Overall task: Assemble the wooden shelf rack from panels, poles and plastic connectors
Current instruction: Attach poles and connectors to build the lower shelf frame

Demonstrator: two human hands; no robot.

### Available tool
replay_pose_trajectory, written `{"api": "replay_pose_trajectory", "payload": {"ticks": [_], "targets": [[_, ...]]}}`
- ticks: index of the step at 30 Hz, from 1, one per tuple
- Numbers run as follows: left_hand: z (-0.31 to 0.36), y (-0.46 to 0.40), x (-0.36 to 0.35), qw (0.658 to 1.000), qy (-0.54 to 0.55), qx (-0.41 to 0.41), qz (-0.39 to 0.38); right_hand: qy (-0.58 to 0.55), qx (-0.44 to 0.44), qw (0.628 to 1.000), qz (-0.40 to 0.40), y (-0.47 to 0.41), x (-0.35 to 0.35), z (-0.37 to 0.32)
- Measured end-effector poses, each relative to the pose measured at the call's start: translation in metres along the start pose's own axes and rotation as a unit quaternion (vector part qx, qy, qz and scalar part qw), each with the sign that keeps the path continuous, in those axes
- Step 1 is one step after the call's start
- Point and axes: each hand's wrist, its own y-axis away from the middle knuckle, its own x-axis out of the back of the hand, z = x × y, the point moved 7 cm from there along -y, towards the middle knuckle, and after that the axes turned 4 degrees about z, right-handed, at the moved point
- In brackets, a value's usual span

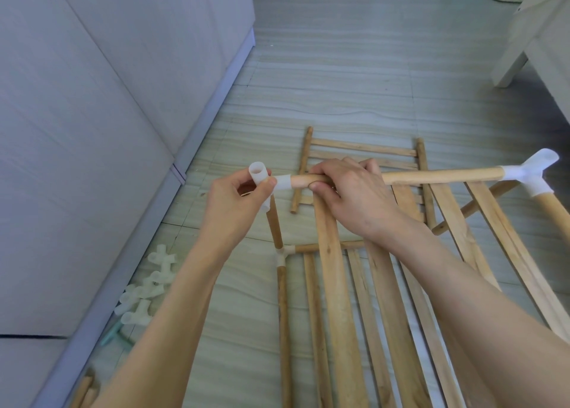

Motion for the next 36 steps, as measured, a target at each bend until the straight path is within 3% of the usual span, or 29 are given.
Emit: {"api": "replay_pose_trajectory", "payload": {"ticks": [4,13,16,19,21,23,27,36], "targets": [[-0.001,0.005,-0.005,0.999,-0.032,-0.022,0.006,0.005,0.006,1.000,0.002,0.005,-0.004,-0.002],[-0.012,0.016,-0.010,0.997,0.028,-0.008,0.074,0.019,0.019,1.000,-0.008,0.001,-0.012,-0.011],[-0.015,0.016,-0.008,0.997,0.072,0.007,0.040,0.036,0.021,0.999,-0.025,-0.002,-0.015,-0.020],[-0.014,0.014,-0.012,0.999,0.046,0.003,-0.019,0.046,-0.001,0.998,-0.035,-0.001,-0.015,-0.020],[-0.012,0.012,-0.018,0.992,0.088,0.011,-0.085,0.053,-0.006,0.998,-0.043,0.003,-0.012,-0.015],[-0.014,0.008,-0.022,0.981,0.154,0.061,-0.104,0.048,-0.004,0.997,-0.056,0.006,-0.011,-0.013],[-0.018,-0.007,-0.025,0.963,0.202,0.169,-0.048,0.088,0.050,0.993,-0.066,0.007,-0.021,-0.028],[-0.016,-0.015,-0.025,0.959,0.198,0.182,0.088,0.089,0.078,0.989,-0.084,-0.005,-0.030,-0.039]]}}
